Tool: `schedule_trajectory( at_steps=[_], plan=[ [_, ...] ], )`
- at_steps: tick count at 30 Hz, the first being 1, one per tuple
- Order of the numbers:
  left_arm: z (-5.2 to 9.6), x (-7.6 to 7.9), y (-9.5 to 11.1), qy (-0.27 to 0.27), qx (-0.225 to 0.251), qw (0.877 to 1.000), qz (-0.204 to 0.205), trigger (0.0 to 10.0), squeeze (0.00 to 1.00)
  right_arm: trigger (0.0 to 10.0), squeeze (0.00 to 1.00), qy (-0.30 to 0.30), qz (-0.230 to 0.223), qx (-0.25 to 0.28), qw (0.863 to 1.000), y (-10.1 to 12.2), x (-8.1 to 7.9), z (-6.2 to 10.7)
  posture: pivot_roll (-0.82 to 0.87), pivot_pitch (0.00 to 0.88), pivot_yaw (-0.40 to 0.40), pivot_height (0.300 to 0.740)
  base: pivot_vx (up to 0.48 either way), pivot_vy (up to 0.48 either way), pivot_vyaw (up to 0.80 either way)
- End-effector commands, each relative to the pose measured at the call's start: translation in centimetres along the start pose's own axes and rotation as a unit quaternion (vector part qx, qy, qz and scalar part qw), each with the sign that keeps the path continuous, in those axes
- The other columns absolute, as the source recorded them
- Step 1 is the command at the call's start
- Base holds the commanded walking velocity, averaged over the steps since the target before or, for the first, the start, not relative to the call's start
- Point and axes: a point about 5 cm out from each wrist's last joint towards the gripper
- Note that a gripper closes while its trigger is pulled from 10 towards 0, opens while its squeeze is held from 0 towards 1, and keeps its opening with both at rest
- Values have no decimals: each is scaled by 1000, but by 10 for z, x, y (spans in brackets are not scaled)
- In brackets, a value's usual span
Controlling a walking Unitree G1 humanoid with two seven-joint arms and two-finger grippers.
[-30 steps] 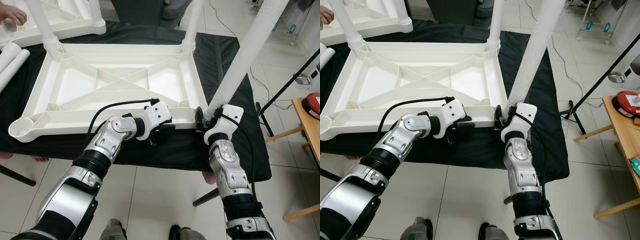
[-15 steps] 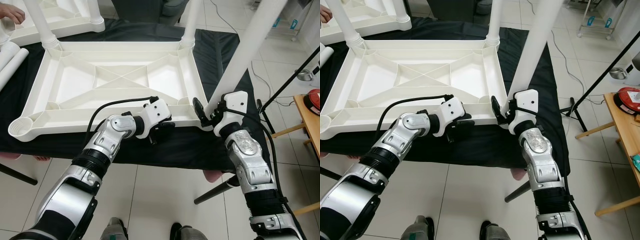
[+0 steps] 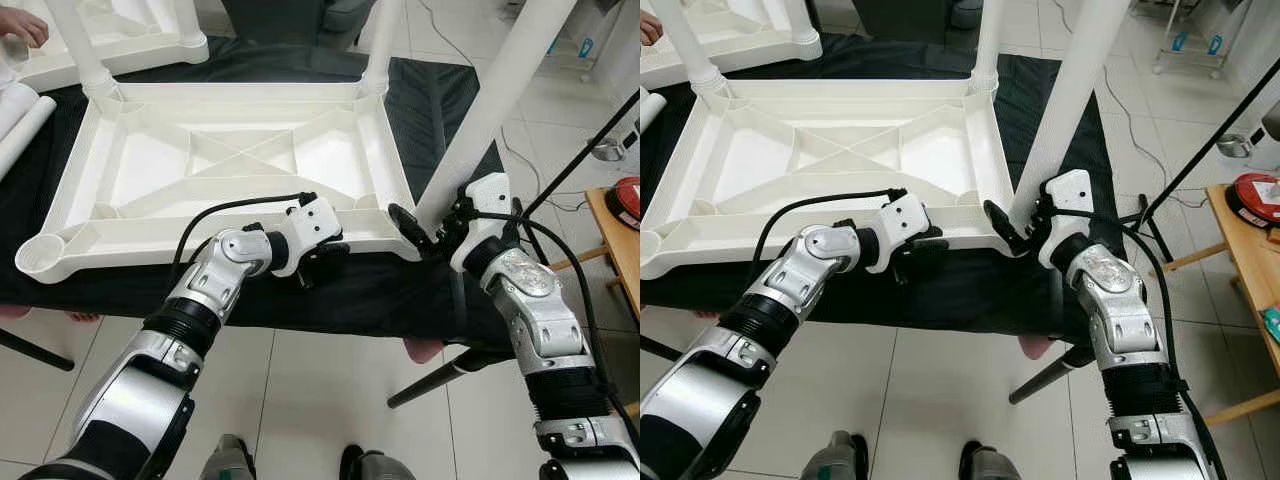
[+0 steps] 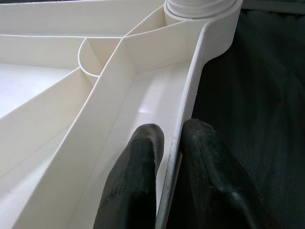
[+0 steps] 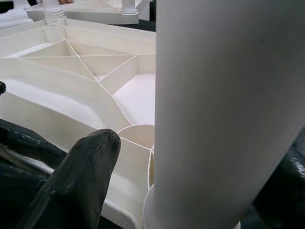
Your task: Building children table
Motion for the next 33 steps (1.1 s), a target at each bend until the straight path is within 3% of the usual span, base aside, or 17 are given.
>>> schedule_trajectory(
  at_steps=[1,6,7,8,10,19,23,24,27,31,32,33],
  plan=[
    [1,5,-16,-5,-31,999,11,10000,0,10000,0,23,-11,-8,1000,-4,0,1,152,171,2,740,0,0,0],
    [1,5,-16,-6,-32,999,10,10000,0,10000,0,64,-11,-14,998,-8,9,-2,154,172,4,740,0,0,0],
    [1,5,-16,-6,-32,999,10,10000,0,5176,0,68,-10,-15,998,-8,11,-3,154,172,4,740,0,0,0],
    [1,5,-16,-6,-32,999,10,10000,0,5176,0,68,-10,-15,998,-8,11,-3,154,172,4,740,0,0,0],
    [2,5,-16,-5,-33,999,10,10000,0,0,0,73,-11,-15,997,-9,13,-5,159,173,3,740,0,0,0],
    [2,5,-17,-5,-33,999,12,10000,0,0,0,51,-16,-45,998,-21,2,-5,159,177,1,740,0,0,0],
    [2,5,-17,-6,-33,999,12,10000,0,0,0,15,-20,-73,997,-32,-1,-3,159,177,1,740,0,0,0],
    [2,6,-17,-7,-33,999,13,10000,0,0,0,-42,-22,-114,992,-47,-3,0,155,180,3,740,0,0,0],
    [2,6,-17,-7,-33,999,13,10000,0,0,0,-42,-22,-114,992,-47,-3,0,155,180,3,740,0,0,0],
    [2,7,-17,-8,-33,999,13,10000,0,0,0,-105,-27,-157,982,-60,-6,5,155,180,3,740,0,0,0],
    [2,7,-17,-9,-33,999,14,10000,0,0,0,-167,-29,-206,964,-73,-12,9,155,180,3,740,0,0,0],
    [2,7,-17,-9,-33,999,14,10000,0,0,0,-167,-29,-206,964,-73,-12,9,155,180,3,740,0,0,0]
  ],
)
Point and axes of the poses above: a point about 5 cm out from each wrist's last joint towards the gripper, its own z axis pointing back from the gripper into the wrist, its own y axis along the axis of the wrist's last joint, x = y × z, and after that the axes turned 11 degrees about z, right-handed
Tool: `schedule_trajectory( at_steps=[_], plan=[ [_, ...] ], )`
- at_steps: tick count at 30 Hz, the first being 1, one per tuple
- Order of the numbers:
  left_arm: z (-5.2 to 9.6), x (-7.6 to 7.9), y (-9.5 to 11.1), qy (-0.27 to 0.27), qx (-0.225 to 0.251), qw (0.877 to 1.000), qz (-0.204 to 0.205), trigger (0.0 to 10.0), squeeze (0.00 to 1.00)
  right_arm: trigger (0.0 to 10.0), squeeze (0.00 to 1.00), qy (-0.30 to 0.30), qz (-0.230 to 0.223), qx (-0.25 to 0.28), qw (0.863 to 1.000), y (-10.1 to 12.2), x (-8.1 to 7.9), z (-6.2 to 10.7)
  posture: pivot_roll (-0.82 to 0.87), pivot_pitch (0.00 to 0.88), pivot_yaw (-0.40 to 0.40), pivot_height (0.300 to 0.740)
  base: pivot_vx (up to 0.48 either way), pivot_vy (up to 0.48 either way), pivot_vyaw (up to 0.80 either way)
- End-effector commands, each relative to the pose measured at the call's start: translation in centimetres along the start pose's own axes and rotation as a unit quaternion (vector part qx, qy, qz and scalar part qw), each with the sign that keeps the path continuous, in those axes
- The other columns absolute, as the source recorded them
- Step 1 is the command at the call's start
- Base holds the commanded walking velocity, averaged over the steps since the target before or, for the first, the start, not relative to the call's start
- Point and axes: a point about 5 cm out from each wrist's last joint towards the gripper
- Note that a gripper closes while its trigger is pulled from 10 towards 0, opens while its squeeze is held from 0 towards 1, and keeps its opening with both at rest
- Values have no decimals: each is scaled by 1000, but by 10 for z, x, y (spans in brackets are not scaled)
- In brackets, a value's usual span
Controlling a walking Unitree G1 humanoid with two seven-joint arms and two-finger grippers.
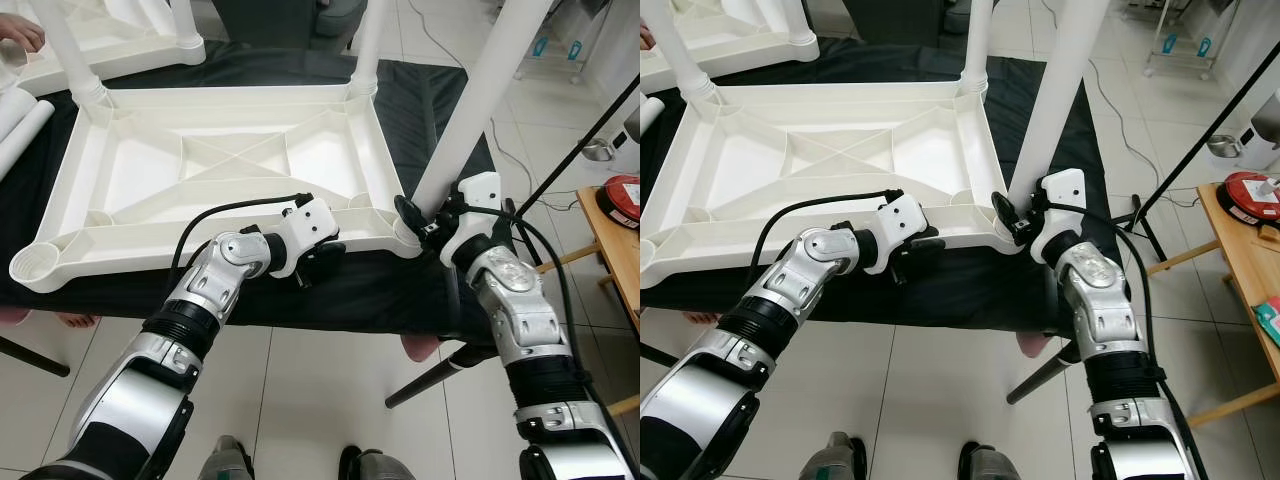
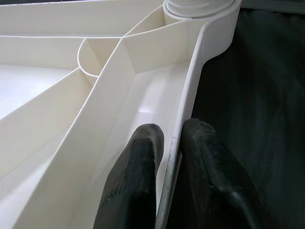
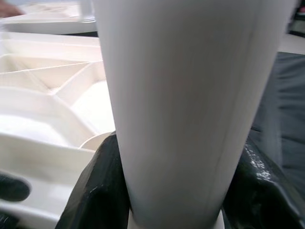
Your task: Building children table
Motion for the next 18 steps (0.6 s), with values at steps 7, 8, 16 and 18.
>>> schedule_trajectory(
  at_steps=[7,8,16,18],
  plan=[
    [0,7,-12,-21,-23,1000,0,10000,0,0,0,-179,14,-240,954,-74,-9,32,150,181,3,740,0,0,0],
    [0,7,-12,-21,-23,1000,0,10000,0,0,0,-179,14,-240,954,-74,-9,32,150,181,3,740,0,0,0],
    [0,8,-12,-22,-22,1000,2,10000,0,0,0,-325,4,-282,903,-74,-30,50,145,182,-1,740,0,0,0],
    [0,8,-12,-22,-22,1000,2,10000,0,0,0,-325,4,-282,903,-74,-30,50,145,182,-1,740,0,0,0]
  ],
)
Point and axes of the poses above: a point about 5 cm out from each wrist's last joint towards the gripper, its own z axis pointing back from the gripper into the wrist, its own y axis along the axis of the wrist's last joint, x = y × z, and after that the axes turned 11 degrees about z, right-handed
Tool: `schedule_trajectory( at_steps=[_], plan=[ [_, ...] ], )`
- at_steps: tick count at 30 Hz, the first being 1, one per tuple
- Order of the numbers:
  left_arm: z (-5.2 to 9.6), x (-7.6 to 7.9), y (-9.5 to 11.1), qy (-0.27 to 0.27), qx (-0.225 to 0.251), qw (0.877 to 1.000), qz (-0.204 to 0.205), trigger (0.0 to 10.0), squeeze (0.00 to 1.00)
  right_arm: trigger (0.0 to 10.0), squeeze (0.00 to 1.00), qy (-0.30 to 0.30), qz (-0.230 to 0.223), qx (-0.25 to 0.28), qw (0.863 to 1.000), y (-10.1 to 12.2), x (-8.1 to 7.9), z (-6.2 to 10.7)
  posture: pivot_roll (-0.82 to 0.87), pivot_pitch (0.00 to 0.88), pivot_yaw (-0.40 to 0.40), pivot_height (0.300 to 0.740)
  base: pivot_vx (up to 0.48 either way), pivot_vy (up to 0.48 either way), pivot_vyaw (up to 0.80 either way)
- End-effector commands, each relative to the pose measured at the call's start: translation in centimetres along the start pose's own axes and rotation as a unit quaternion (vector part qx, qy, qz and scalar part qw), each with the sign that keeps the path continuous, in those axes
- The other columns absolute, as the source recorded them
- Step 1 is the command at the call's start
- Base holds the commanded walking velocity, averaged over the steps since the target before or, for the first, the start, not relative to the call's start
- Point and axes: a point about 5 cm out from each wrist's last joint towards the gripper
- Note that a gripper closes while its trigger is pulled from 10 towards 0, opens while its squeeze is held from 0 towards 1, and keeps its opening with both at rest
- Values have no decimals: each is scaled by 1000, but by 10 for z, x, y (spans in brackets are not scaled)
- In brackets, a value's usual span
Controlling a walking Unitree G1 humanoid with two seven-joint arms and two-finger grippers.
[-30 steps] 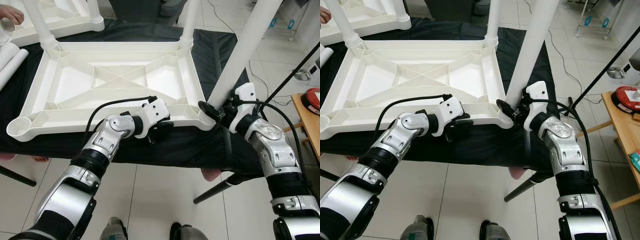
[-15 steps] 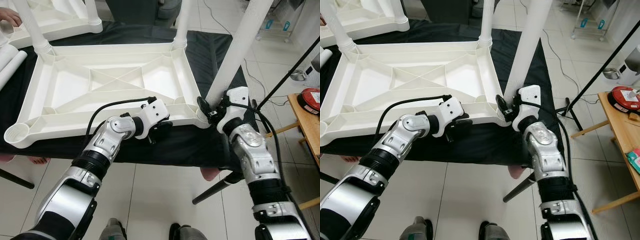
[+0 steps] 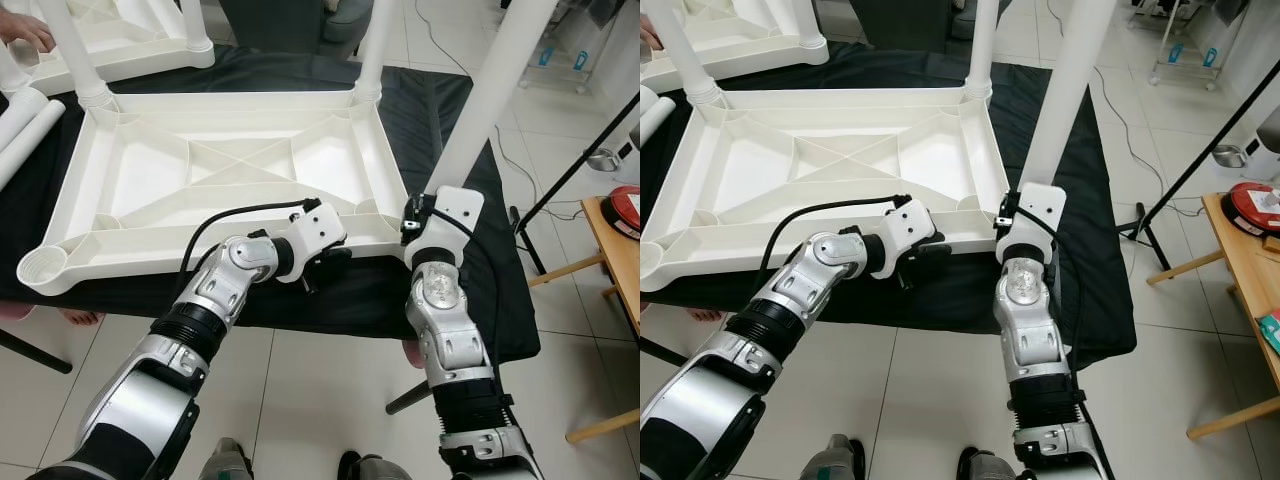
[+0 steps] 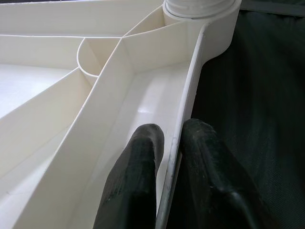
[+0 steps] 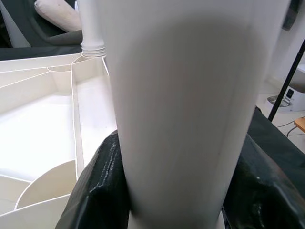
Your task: Building children table
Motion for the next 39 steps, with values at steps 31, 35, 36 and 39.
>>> schedule_trajectory(
  at_steps=[31,35,36,39],
  plan=[
    [42,4,-9,-160,-72,981,-85,10000,0,10000,0,444,158,156,868,28,54,24,137,164,-10,740,0,0,0],
    [59,4,-11,-181,-83,976,-92,10000,0,10000,0,489,174,148,842,28,61,26,137,164,-10,740,0,0,0],
    [64,4,-12,-186,-86,974,-93,10000,0,10000,0,510,178,145,829,27,60,27,138,160,-11,740,0,0,0],
    [72,5,-12,-196,-87,973,-89,10000,0,10000,0,545,178,144,807,27,56,29,140,159,-12,740,0,0,0]
  ],
)
Point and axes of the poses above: a point about 5 cm out from each wrist's last joint towards the gripper, its own z axis pointing back from the gripper into the wrist, its own y axis along the axis of the wrist's last joint, x = y × z, and after that the axes turned 11 degrees about z, right-handed
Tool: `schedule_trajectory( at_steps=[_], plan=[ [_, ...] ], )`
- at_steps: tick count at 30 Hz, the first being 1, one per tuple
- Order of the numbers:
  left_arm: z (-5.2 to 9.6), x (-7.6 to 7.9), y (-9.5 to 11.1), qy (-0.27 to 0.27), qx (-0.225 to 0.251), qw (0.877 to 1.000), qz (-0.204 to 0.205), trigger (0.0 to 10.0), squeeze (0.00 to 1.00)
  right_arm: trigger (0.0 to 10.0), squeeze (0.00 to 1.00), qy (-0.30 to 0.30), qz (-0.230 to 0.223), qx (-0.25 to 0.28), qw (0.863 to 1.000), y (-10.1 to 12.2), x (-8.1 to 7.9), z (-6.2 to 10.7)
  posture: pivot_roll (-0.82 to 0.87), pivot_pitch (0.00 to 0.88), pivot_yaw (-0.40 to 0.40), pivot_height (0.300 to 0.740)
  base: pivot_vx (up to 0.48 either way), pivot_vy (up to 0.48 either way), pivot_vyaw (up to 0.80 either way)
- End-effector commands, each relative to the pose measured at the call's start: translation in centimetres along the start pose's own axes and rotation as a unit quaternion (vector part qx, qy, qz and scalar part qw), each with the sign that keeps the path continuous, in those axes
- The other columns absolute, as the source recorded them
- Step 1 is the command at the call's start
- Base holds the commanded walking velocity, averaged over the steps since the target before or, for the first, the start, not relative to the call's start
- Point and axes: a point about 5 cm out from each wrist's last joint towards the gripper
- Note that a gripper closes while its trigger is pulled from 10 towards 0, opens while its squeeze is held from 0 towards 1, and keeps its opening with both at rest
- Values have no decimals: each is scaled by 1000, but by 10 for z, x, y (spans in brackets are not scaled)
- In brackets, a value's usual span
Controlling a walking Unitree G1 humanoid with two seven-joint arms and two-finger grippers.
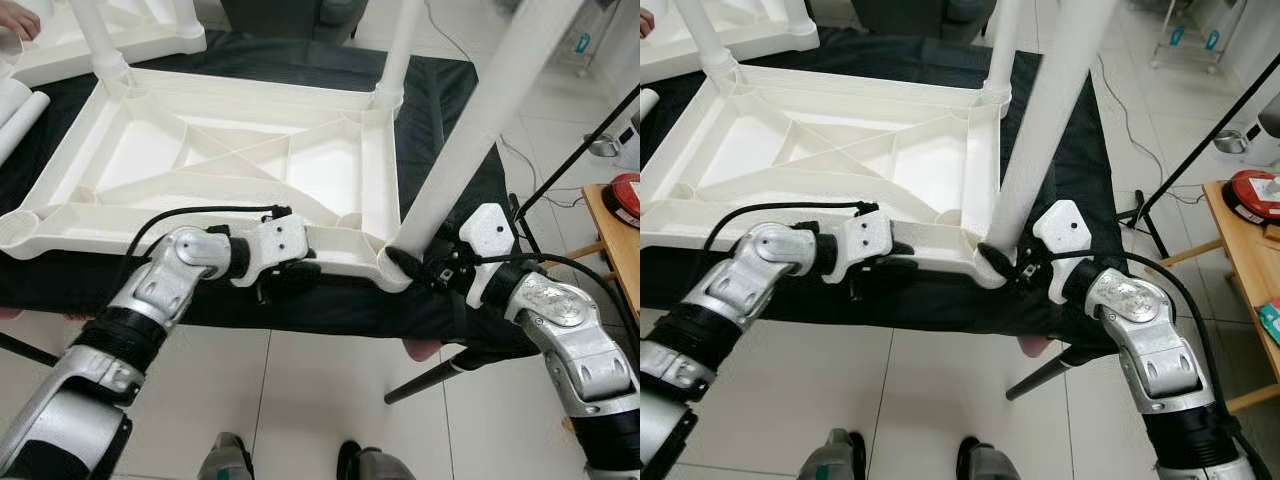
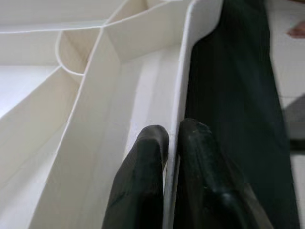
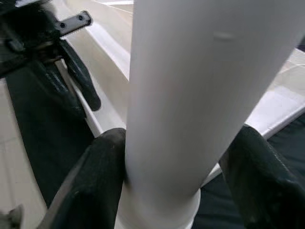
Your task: Building children table
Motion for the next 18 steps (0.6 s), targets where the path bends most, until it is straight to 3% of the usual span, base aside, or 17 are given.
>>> schedule_trajectory(
  at_steps=[1,8,12,18],
  plan=[
    [1,11,-7,-58,-14,998,10,10000,0,10000,0,7,-6,-14,1000,-5,2,3,140,159,-12,740,0,0,0],
    [8,22,-6,-70,-5,997,20,10000,0,10000,0,116,-11,39,992,11,-4,-25,155,160,-25,740,0,0,0],
    [4,20,-4,-54,3,998,23,10000,0,10000,0,145,-9,44,988,9,-10,-38,164,165,-37,740,0,0,0],
    [3,18,-2,-47,9,999,26,10000,0,10000,0,160,-17,40,986,4,-19,-44,163,168,-36,740,0,0,0]
  ],
)
Point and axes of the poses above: a point about 5 cm out from each wrist's last joint towards the gripper, its own z axis pointing back from the gripper into the wrist, its own y axis along the axis of the wrist's last joint, x = y × z, and after that the axes turned 11 degrees about z, right-handed
